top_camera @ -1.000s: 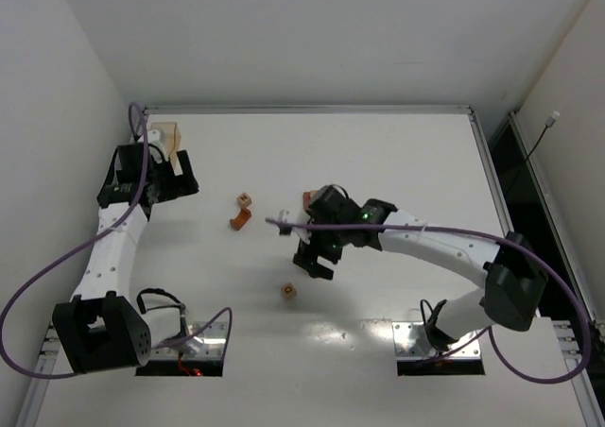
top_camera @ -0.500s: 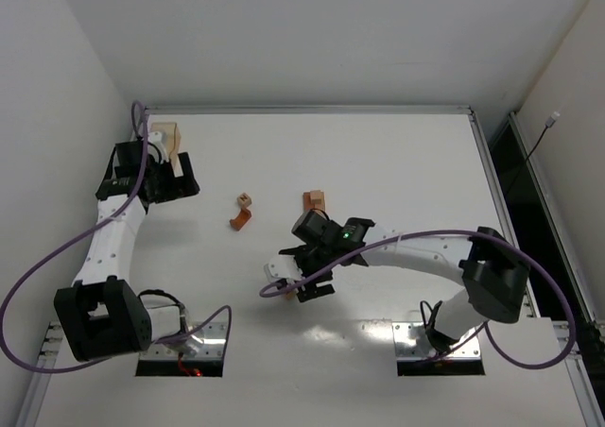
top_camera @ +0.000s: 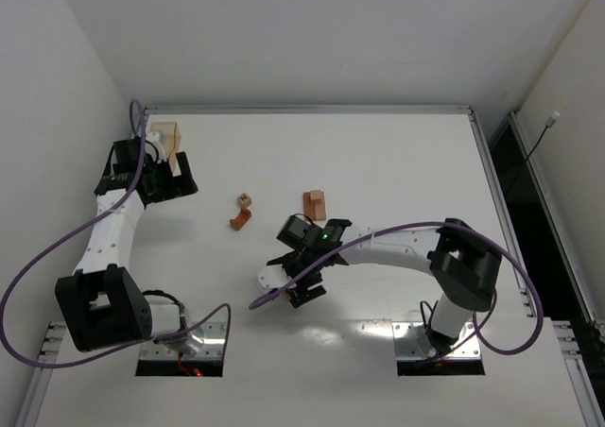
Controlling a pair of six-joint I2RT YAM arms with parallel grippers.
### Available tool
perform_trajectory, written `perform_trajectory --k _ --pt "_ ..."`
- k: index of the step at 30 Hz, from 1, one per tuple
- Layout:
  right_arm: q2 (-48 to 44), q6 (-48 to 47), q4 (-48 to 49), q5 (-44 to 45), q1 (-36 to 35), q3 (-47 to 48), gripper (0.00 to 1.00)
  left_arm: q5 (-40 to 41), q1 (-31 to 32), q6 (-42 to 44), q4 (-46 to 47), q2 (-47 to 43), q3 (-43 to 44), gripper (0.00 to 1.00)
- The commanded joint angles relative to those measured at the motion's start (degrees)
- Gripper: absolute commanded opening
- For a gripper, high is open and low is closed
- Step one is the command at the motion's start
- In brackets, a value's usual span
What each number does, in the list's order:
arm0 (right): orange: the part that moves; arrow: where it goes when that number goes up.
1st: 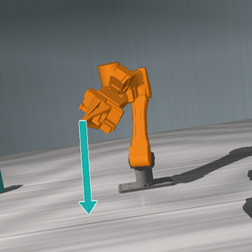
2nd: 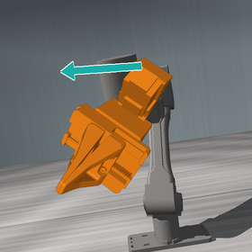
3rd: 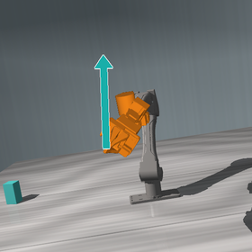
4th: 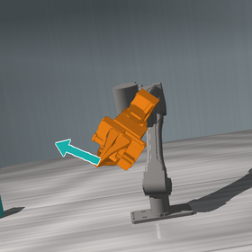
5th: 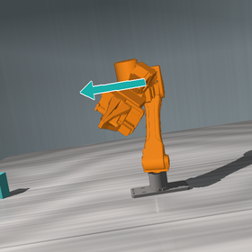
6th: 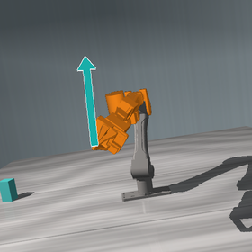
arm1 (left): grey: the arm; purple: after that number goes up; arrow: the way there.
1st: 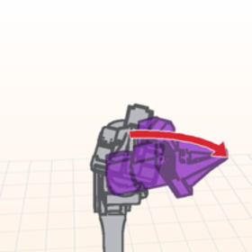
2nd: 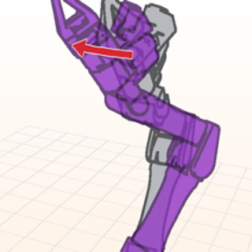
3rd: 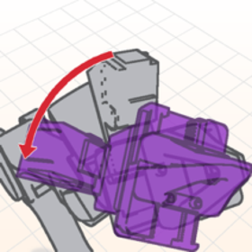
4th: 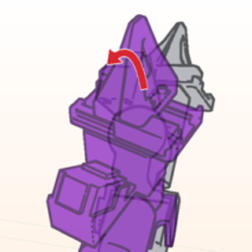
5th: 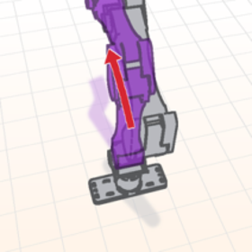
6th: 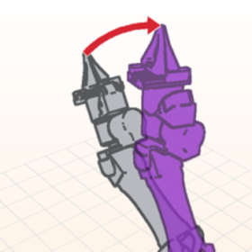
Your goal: Build the wood block tower
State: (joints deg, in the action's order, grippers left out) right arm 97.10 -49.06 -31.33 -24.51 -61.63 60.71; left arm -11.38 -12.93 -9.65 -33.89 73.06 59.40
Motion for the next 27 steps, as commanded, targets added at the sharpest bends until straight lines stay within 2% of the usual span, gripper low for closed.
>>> perform_trajectory --k 1,18,22,27 --pt "0.72 -1.48 1.45 -3.52 -0.95 2.05 0.67 -1.02 -0.87 0.33 0.93 0.77 2.65 1.0" --pt "6.88 2.83 7.07 -0.62 -2.1 3.19 0.67 -1.02 -0.87 0.33 0.93 2.35 2.65 1.0" --pt "8.28 2.83 7.6 -0.62 -2.1 3.71 0.58 -1.02 -0.87 0.33 0.93 2.35 2.65 1.0" --pt "10.03 4.05 8.74 0.69 -2.1 3.72 0.54 -1.02 -1.4 -0.19 0.93 2.88 2.65 1.0"
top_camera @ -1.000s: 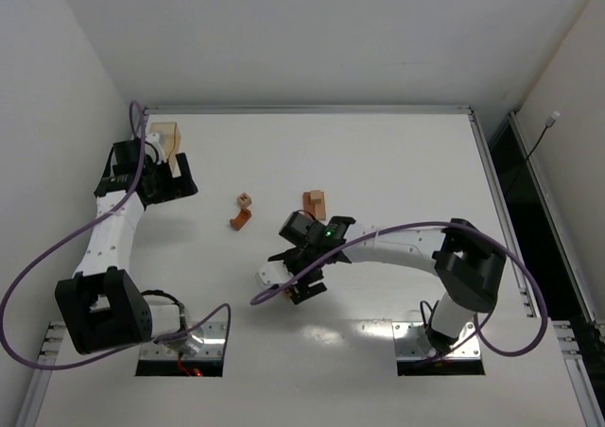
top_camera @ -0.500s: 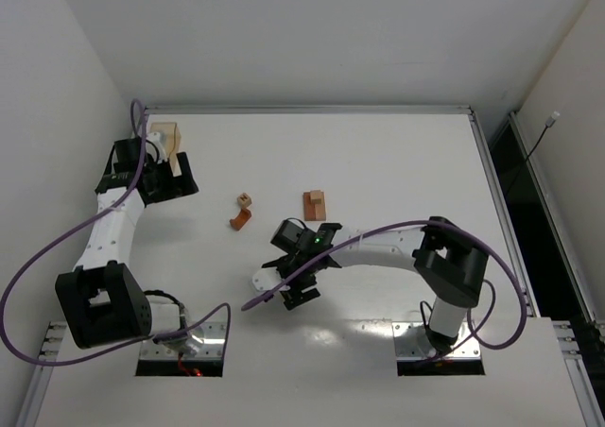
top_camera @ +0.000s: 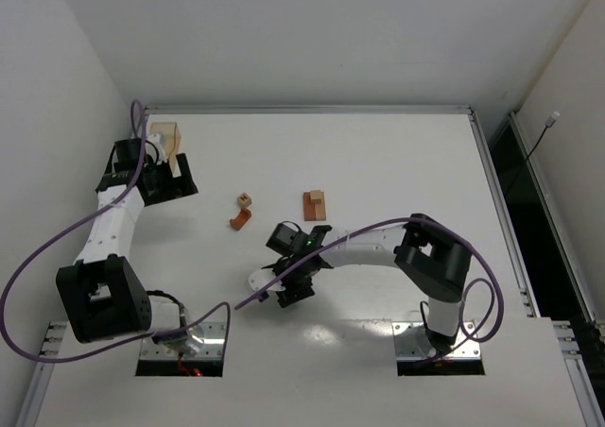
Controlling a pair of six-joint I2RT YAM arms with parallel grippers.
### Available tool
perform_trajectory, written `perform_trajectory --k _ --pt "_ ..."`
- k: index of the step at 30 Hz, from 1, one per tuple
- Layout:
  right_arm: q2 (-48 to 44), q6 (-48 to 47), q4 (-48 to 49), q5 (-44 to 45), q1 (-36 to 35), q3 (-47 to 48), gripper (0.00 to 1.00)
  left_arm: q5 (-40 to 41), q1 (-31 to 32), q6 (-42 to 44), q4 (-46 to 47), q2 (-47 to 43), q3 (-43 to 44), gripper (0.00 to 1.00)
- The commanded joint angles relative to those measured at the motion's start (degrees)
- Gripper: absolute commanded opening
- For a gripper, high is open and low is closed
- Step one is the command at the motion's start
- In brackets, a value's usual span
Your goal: Build the wood block tower
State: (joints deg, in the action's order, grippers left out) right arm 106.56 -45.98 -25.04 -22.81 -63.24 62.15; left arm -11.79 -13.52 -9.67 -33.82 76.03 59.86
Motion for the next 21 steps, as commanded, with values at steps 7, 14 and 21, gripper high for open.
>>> perform_trajectory --k 7,14,21 --pt "0.58 2.12 2.98 -0.49 -0.48 2.27 0.09 -0.6 -0.81 -0.17 0.86 0.43 2.2 1.0" --pt "-6.7 21.02 1.92 4.16 2.41 5.34 0.0 0.8 -0.81 -2.11 2.0 -0.18 1.67 1.0" --pt "-0.95 56.38 -8.76 23.32 9.44 18.41 0.0 -0.25 -1.33 -3.16 3.33 -2.9 -0.18 1.0"
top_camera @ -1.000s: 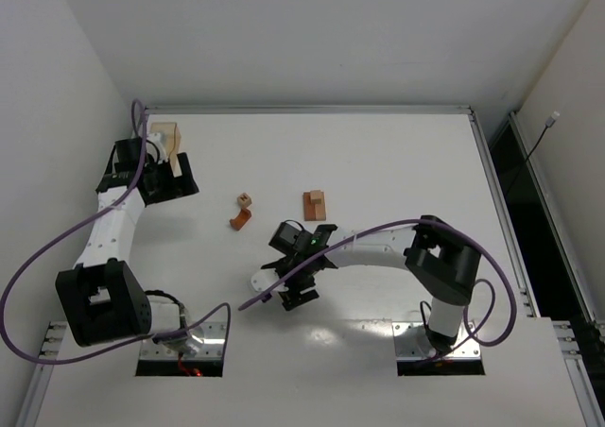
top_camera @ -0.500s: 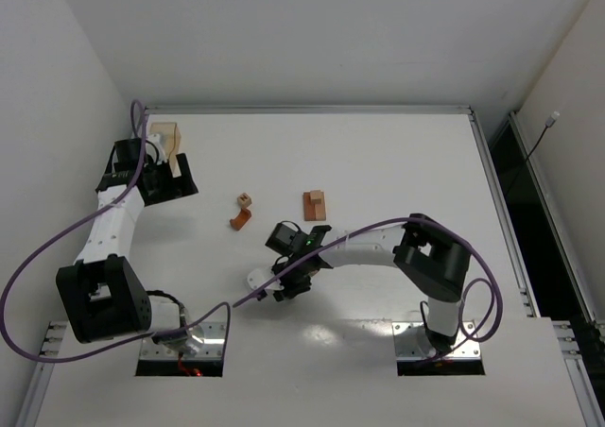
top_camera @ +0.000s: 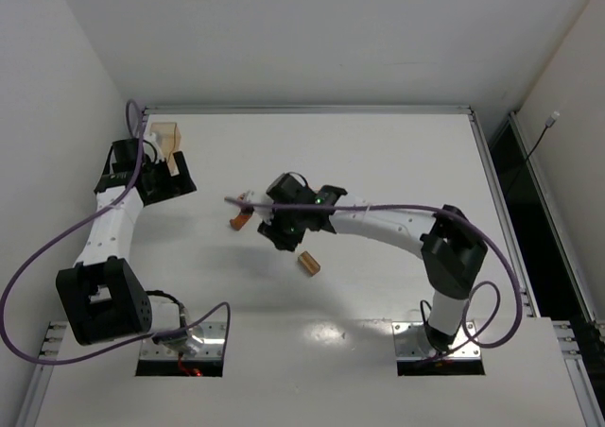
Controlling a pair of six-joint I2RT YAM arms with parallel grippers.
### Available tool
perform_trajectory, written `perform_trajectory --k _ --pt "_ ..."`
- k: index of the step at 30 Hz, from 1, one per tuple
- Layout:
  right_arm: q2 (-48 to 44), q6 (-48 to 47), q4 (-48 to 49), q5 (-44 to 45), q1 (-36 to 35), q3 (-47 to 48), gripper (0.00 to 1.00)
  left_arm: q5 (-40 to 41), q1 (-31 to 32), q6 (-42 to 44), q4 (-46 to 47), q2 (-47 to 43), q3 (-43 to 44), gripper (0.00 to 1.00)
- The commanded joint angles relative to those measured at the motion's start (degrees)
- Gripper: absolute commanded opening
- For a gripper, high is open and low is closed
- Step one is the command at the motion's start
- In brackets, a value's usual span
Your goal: Build the wood block tower
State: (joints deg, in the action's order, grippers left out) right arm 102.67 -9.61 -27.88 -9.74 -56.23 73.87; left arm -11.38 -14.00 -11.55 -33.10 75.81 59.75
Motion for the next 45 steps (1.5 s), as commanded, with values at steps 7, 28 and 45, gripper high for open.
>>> perform_trajectory --k 7,28,45 --pt "12.82 39.83 -13.18 7.0 13.95 13.68 0.0 -0.14 -0.85 -1.28 1.99 -3.3 -0.6 1.0" --pt "13.43 47.4 -11.86 19.49 17.2 16.31 0.0 -1.72 -0.85 -0.75 3.13 0.48 -0.6 1.0" --pt "14.49 48.98 -6.41 22.22 17.73 15.09 0.0 -3.3 -0.85 0.3 3.13 1.01 -0.07 1.0"
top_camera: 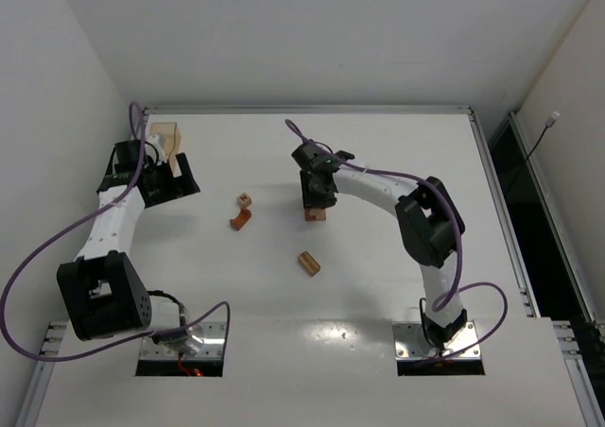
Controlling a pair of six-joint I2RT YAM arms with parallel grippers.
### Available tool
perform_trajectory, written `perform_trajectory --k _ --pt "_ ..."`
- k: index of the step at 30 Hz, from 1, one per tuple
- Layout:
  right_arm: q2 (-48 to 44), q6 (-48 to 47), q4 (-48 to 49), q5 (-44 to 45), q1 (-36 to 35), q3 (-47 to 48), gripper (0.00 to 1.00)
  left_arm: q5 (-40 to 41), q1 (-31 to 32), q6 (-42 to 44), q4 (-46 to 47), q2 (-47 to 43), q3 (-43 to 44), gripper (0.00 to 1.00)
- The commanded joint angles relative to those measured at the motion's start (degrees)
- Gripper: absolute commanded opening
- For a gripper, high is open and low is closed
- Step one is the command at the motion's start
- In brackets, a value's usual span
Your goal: Build the wood block tower
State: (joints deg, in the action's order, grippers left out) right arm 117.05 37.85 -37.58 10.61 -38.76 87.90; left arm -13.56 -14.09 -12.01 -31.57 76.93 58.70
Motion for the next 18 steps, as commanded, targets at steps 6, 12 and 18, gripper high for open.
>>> perform_trajectory --k 6,12,18 --pt "-0.51 1.53 6.11 2.92 -0.26 -1.85 0.0 -2.17 -0.77 0.76 1.6 0.94 1.51 1.0" --pt "-0.51 1.53 6.12 3.54 -0.26 -2.47 0.0 -2.17 -0.77 0.76 1.6 1.55 2.04 1.0" --pt "-0.51 1.53 6.12 3.54 -0.26 -3.08 0.0 -2.7 -0.77 0.76 1.6 1.56 2.04 1.0"
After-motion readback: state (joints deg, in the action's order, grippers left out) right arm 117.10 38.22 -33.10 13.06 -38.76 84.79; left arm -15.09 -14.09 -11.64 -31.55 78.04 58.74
